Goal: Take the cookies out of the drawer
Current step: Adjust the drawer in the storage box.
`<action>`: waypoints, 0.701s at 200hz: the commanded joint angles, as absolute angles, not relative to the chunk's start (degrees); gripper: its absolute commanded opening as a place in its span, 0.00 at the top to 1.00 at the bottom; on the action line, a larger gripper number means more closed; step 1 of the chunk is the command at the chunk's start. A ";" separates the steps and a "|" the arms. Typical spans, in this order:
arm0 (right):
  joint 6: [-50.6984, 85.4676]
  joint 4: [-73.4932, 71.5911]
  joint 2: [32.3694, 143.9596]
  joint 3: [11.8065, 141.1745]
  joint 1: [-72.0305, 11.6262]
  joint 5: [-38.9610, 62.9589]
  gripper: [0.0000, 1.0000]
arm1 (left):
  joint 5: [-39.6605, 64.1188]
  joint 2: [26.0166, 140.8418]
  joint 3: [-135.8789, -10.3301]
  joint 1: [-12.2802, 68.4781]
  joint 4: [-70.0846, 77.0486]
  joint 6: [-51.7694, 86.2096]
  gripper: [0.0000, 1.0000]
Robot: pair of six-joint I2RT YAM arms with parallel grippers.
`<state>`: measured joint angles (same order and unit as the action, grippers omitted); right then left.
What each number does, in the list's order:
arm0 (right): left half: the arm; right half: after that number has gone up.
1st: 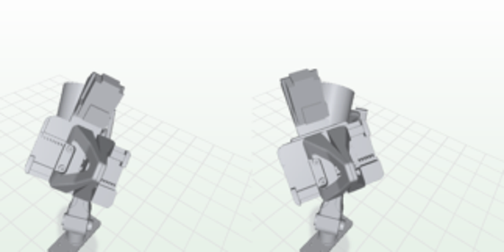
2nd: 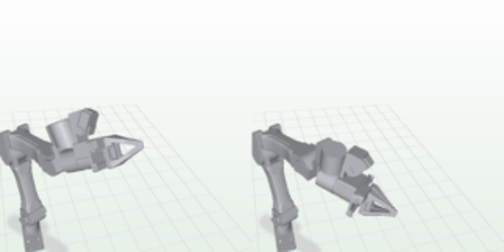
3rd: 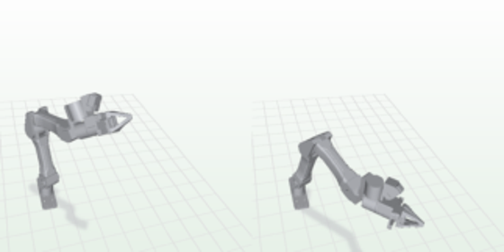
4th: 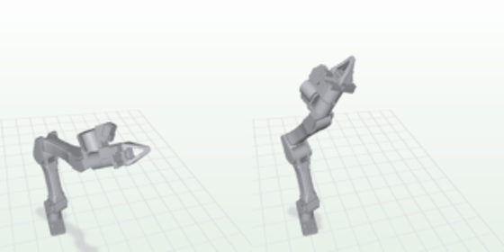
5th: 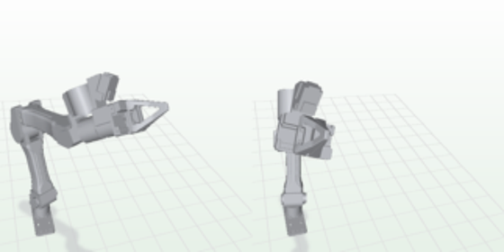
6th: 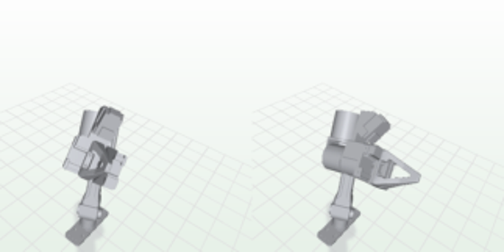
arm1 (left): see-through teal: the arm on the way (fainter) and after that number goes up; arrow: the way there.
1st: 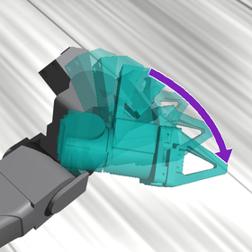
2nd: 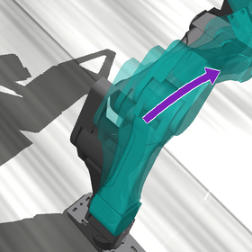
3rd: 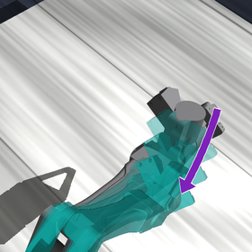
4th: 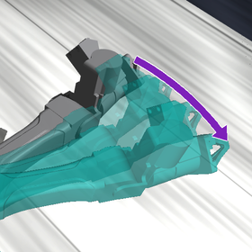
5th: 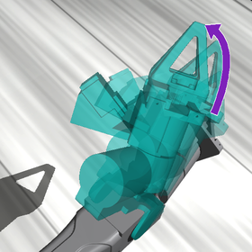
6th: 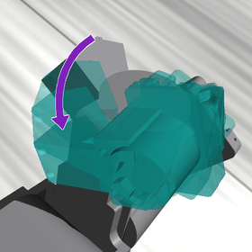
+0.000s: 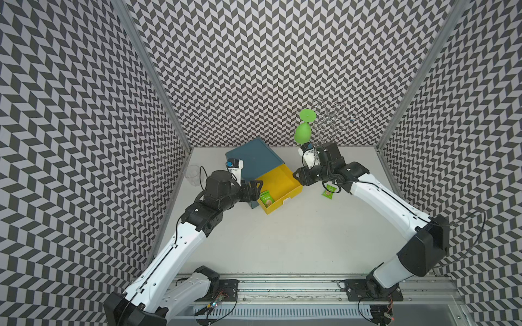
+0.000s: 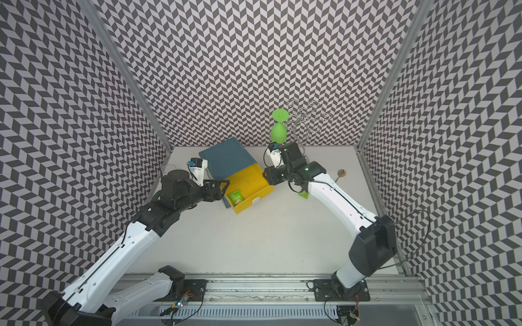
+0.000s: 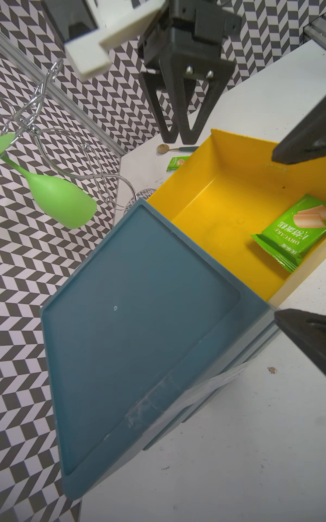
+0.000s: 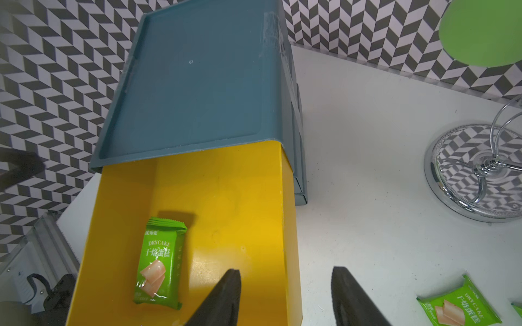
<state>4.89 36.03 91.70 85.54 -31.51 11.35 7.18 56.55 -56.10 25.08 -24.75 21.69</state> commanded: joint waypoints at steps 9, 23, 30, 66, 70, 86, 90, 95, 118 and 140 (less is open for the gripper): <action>3.94 36.50 94.00 87.32 -32.43 9.50 0.48 | 8.00 55.28 -59.00 24.83 -26.74 21.25 0.16; 3.80 36.82 94.51 87.64 -32.43 8.47 0.49 | 6.67 56.04 -60.44 24.80 -28.87 20.46 0.16; 3.71 36.91 94.83 87.75 -32.48 8.27 0.50 | 6.17 56.47 -61.16 24.80 -30.03 20.16 0.16; 4.19 38.96 96.61 89.65 -33.45 8.36 0.62 | 7.44 56.51 -63.16 24.83 -31.87 19.87 0.17; 4.41 39.22 96.74 89.85 -33.61 8.35 0.63 | 7.59 56.63 -63.38 24.82 -32.13 19.90 0.17; 5.07 40.87 97.53 91.10 -34.47 8.44 0.66 | 7.52 56.98 -64.30 24.81 -33.33 19.49 0.17; 5.25 41.36 97.70 91.47 -34.73 8.44 0.67 | 7.51 57.00 -64.38 24.84 -33.54 19.43 0.17; 5.48 41.87 98.01 91.87 -35.07 8.37 0.68 | 7.40 56.91 -64.53 24.79 -33.71 19.21 0.17; 7.50 42.88 98.61 92.12 -37.59 6.76 0.70 | 6.14 56.60 -64.56 24.82 -34.82 18.83 0.17; 9.78 43.43 99.03 92.11 -40.25 6.65 0.72 | 6.76 56.65 -64.86 24.79 -35.49 18.51 0.18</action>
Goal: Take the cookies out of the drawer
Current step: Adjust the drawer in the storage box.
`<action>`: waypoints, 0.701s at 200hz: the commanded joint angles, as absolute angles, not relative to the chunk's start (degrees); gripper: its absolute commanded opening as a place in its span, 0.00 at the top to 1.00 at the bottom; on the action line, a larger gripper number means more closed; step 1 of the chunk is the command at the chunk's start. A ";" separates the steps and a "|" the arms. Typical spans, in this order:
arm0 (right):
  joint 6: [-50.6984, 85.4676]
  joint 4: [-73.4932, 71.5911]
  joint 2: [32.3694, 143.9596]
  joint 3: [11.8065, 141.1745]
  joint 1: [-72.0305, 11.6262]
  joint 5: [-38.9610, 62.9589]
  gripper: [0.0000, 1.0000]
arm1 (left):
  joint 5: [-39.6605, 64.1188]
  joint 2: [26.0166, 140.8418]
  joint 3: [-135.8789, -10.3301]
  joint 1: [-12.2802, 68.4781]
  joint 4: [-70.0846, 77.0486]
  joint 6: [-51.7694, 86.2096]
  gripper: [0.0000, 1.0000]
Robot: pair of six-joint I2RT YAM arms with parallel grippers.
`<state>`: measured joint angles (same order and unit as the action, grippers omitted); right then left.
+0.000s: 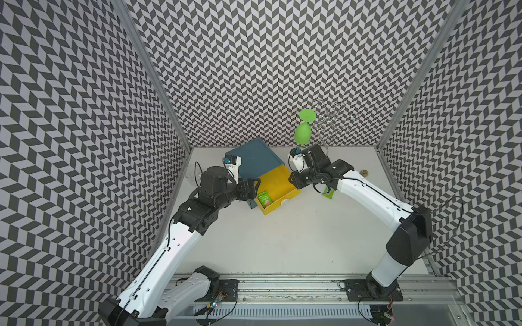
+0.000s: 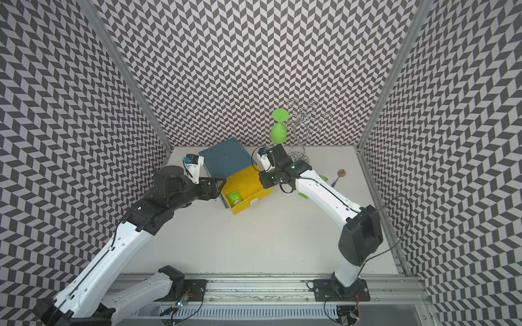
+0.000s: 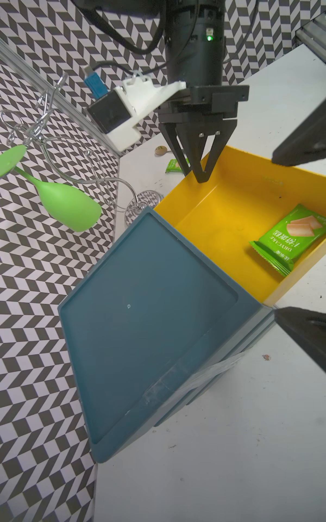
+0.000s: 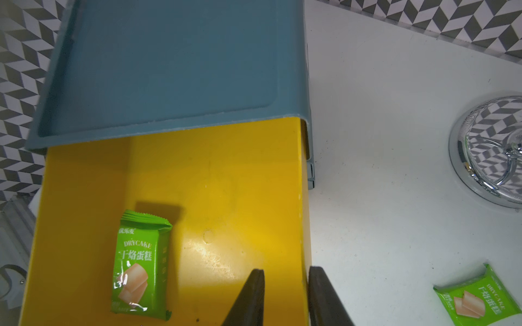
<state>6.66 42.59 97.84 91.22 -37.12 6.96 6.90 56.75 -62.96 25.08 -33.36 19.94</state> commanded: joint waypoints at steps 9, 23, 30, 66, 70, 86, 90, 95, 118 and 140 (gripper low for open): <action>10.78 43.25 98.98 91.89 -41.15 6.74 0.75 | 6.82 56.59 -64.91 24.79 -35.83 18.18 0.18; 12.29 43.32 99.14 91.94 -42.30 6.59 0.79 | 6.76 56.44 -64.95 24.81 -36.65 17.69 0.19; 12.84 43.24 99.10 91.90 -42.82 6.60 0.79 | 6.92 56.42 -65.04 24.80 -37.03 17.35 0.19; 15.65 42.15 99.45 91.67 -45.51 7.01 0.84 | 8.40 57.21 -66.36 24.87 -40.23 16.07 0.23; 15.87 42.15 99.54 91.75 -45.81 6.89 0.85 | 8.56 57.50 -66.63 24.92 -40.85 15.92 0.24; 16.52 42.05 99.79 91.84 -46.31 6.59 0.85 | 9.30 58.79 -67.44 25.52 -43.29 15.17 0.24; 16.65 42.07 99.76 91.88 -46.40 6.46 0.85 | 9.22 59.14 -67.66 25.76 -43.99 15.01 0.24; 16.71 42.04 99.69 91.85 -46.49 6.11 0.86 | 9.18 59.61 -67.98 26.19 -44.91 14.86 0.24; 17.34 41.94 99.35 91.67 -46.66 4.95 0.86 | 7.19 61.77 -69.94 29.55 -49.07 15.05 0.22; 17.65 42.17 99.23 91.61 -46.76 4.41 0.86 | 4.35 63.69 -70.88 31.64 -52.29 16.57 0.22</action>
<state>17.12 43.90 98.65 91.26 -45.47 3.31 7.05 62.26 -68.95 29.69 -46.24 16.12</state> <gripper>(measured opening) 0.144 0.778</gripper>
